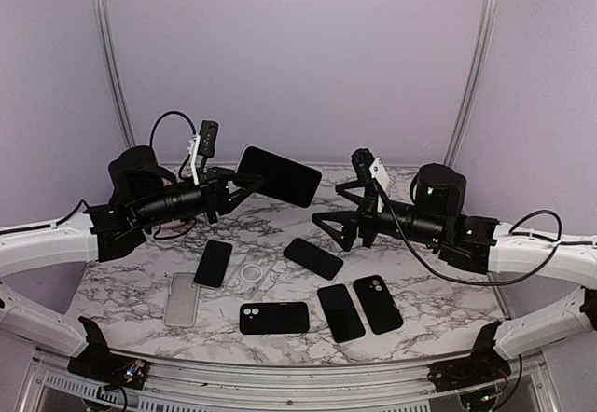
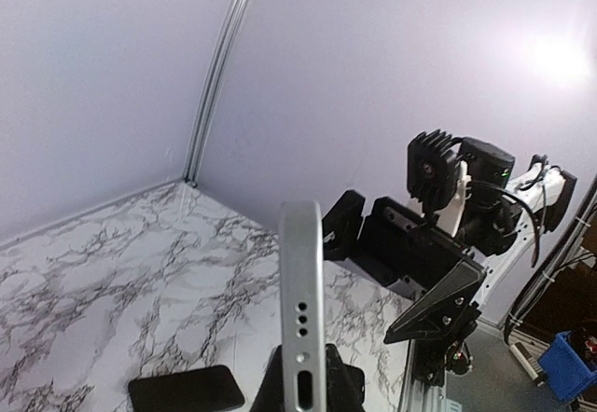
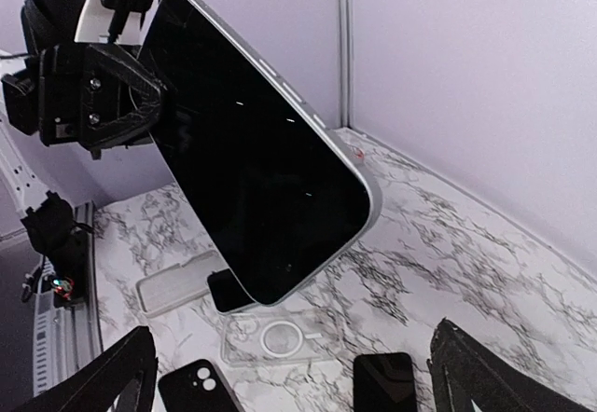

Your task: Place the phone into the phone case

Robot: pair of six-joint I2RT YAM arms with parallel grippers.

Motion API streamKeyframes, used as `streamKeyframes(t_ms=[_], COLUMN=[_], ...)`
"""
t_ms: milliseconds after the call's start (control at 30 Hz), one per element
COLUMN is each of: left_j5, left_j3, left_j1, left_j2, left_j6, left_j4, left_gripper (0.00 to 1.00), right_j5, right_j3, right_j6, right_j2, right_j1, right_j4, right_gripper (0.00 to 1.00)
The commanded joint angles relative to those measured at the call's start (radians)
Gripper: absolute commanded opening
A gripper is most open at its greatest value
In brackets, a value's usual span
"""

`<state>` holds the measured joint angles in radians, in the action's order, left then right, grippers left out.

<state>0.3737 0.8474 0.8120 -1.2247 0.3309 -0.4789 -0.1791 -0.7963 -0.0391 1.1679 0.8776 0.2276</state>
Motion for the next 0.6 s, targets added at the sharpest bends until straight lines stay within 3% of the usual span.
streamKeyframes(t_ms=[0,167,300,467,500,567], left_j5=[0.051,0.094,0.13,0.125,0.124,0.12], left_j3=[-0.06,-0.103,-0.108,-0.125,-0.131,-0.145], left_j1=[0.025,0.059,0.075,0.081,0.081,0.081], left_j2=[0.064,0.047,0.025,0.023,0.019,0.009], left_j6=[0.049,0.084,0.101,0.083,0.08,0.076], left_j4=[-0.401,-0.517,-0.565,-0.567,-0.567,-0.566], left_gripper=[0.0,0.0,0.0,0.0,0.0,0.0], right_j5=[-0.19,-0.284,-0.322,-0.347,-0.344,-0.339], right_j3=[-0.011,-0.052,-0.08,-0.077,-0.077,-0.078], right_j6=[-0.091,-0.135,-0.143,-0.134,-0.129,-0.105], right_j2=[-0.002,0.034,0.062,0.039,0.03,0.01], right_j1=[0.0,0.0,0.0,0.0,0.0,0.0], right_j4=[0.234,0.319,0.32,0.298,0.288,0.25], right_gripper=[0.99,0.88,0.57,0.06,0.0,0.0])
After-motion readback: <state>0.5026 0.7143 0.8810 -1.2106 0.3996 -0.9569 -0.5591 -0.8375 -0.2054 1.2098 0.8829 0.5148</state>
